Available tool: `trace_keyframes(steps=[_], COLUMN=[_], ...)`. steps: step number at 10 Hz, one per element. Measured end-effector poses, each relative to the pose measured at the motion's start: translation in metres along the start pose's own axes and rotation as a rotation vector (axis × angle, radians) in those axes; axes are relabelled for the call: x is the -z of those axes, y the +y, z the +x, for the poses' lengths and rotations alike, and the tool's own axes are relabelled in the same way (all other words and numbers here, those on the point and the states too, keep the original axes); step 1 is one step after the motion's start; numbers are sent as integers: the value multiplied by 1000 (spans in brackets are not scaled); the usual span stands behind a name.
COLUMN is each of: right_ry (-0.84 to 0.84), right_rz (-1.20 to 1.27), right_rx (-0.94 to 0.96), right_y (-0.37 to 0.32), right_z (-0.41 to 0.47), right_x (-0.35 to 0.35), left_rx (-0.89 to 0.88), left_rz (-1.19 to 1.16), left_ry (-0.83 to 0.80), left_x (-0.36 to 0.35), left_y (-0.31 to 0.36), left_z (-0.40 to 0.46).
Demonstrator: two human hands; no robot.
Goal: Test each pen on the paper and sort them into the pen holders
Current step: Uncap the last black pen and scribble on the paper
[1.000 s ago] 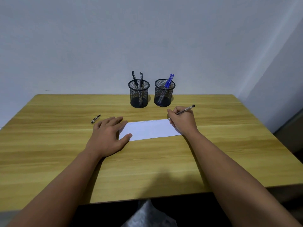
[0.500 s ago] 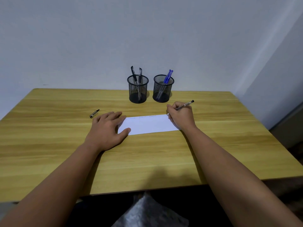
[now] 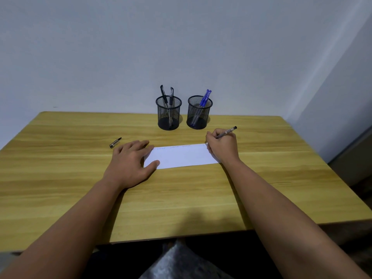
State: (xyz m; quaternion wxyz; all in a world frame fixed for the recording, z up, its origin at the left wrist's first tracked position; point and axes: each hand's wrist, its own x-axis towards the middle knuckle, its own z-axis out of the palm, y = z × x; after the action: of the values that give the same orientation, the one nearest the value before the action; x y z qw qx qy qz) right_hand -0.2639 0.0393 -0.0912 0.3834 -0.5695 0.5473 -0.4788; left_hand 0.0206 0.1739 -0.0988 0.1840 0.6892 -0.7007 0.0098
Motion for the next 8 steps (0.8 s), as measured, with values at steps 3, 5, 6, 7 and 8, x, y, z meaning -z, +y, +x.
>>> trace_keyframes(steps=[3, 5, 6, 7, 8], right_ry=[-15, 3, 2, 2, 25], right_rz=[-58, -44, -47, -52, -71], right_rx=[6, 31, 30, 34, 33], right_y=[6, 9, 11, 11, 11], right_z=[5, 5, 6, 7, 7], right_x=[-3, -3, -2, -2, -2], left_rx=[0, -4, -2, -1, -3], left_rz=[-17, -14, -18, -13, -14], left_ry=[13, 8, 10, 5, 9], left_x=[0, -1, -1, -2, -2], left_y=[-1, -2, -2, -3, -3], left_z=[0, -1, -1, 0, 0])
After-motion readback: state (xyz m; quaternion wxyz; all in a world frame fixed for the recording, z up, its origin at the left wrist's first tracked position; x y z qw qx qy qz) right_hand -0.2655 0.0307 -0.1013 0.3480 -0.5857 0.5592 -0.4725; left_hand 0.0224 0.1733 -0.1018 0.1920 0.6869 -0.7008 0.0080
